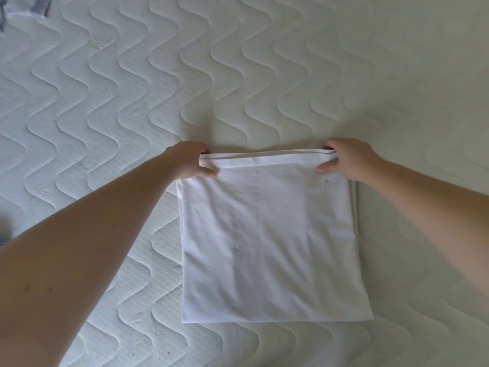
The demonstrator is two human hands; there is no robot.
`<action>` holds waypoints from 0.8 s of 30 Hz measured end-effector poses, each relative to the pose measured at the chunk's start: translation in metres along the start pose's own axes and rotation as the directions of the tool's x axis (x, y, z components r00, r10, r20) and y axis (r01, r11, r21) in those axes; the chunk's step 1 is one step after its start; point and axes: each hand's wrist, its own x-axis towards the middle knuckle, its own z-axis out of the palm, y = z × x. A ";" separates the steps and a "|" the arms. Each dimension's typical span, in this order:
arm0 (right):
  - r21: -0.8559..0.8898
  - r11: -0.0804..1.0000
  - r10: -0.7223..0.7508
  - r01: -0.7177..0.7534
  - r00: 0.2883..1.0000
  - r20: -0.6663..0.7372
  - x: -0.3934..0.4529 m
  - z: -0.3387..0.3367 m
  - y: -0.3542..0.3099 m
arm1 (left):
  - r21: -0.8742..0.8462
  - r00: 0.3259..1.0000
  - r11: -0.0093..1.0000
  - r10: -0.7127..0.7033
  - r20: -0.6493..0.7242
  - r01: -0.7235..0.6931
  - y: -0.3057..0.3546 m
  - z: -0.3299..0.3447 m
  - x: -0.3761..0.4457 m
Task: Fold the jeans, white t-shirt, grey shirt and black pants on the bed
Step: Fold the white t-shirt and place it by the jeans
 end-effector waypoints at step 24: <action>-0.084 0.922 -0.374 0.378 0.811 -0.451 -0.232 -0.192 -0.064 | 0.162 0.927 0.968 0.235 -0.294 -0.194 0.071 -0.166 -0.277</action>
